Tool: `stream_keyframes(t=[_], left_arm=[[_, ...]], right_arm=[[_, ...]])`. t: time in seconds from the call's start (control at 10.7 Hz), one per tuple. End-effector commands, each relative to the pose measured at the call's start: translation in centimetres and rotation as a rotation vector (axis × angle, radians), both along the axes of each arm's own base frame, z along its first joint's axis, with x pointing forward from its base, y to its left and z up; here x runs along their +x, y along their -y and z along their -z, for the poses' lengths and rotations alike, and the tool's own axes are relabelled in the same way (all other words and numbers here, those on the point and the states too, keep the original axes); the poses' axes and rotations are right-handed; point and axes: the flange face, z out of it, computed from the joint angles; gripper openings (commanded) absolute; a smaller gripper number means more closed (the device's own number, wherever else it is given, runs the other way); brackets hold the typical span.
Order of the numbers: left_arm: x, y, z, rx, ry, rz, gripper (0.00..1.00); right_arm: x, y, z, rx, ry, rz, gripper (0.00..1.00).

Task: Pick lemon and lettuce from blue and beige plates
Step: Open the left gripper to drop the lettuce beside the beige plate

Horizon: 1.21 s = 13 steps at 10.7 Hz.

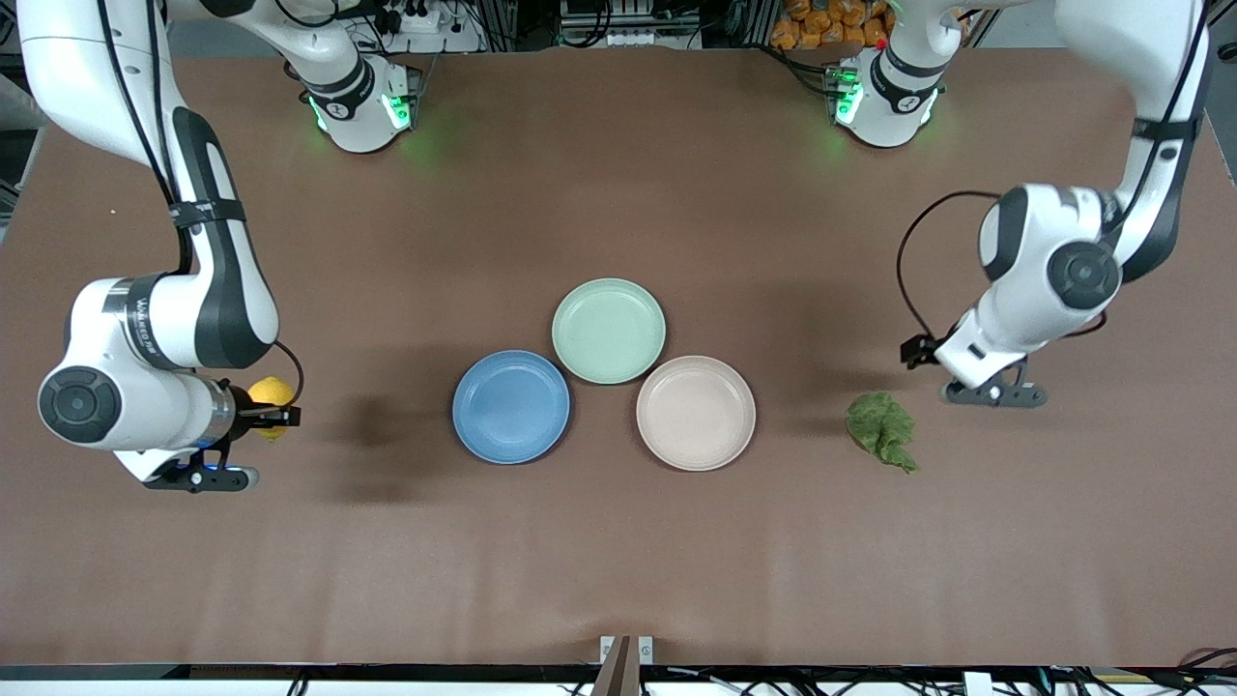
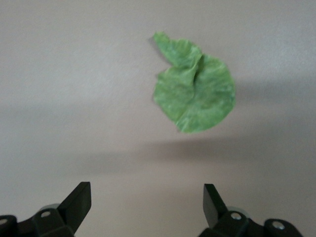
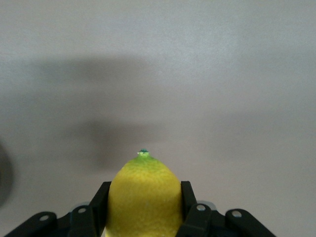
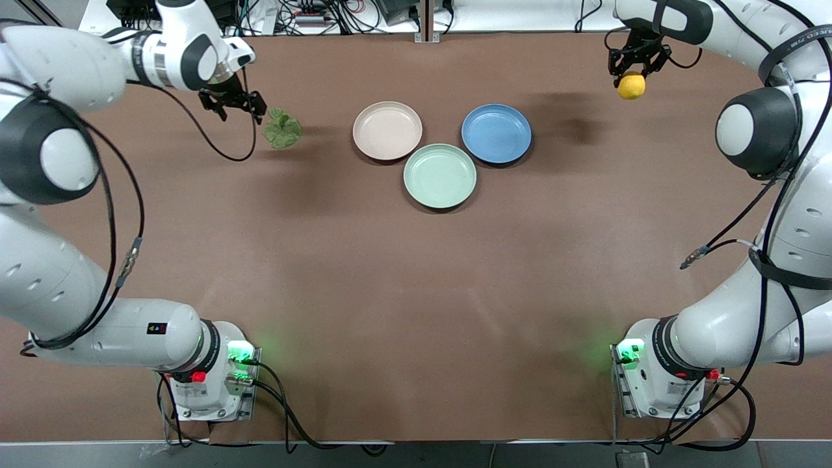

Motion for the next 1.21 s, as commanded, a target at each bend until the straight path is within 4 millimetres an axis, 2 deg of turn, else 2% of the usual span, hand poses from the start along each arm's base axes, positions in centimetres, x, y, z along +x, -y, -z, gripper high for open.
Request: stream_keyframes(t=[0.0, 0.19, 0.37, 0.47, 0.56, 0.75, 1.12], left_arm=[[-3.1, 0.1, -1.9, 0.004, 0.034, -0.043, 1.00], [-4.7, 0.5, -3.3, 0.007, 0.050, -0.038, 1.00], [-4.3, 0.9, -4.3, 0.005, 0.068, -0.028, 1.00], [-3.5, 1.2, -5.5, 0.001, 0.095, -0.021, 1.00], [-2.6, 1.4, -7.1, -0.004, 0.128, -0.021, 1.00], [-0.9, 1.9, -10.9, -0.058, 0.179, -0.079, 1.00], [0.9, 1.5, -18.2, -0.067, 0.165, -0.106, 1.00]], right_arm=[[-3.5, 1.5, 1.6, 0.000, 0.043, -0.030, 0.09], [-5.3, 1.7, 3.7, 0.008, 0.090, -0.033, 0.09], [-7.0, 2.5, 6.0, 0.013, 0.104, -0.046, 0.09], [-7.8, 2.8, 7.4, 0.015, 0.122, -0.046, 0.09], [-8.3, 3.5, 8.4, 0.015, 0.143, -0.039, 0.09], [-8.9, 3.6, 9.4, 0.016, 0.154, -0.041, 0.09], [-10.3, 3.4, 11.3, 0.025, 0.180, -0.066, 0.09]])
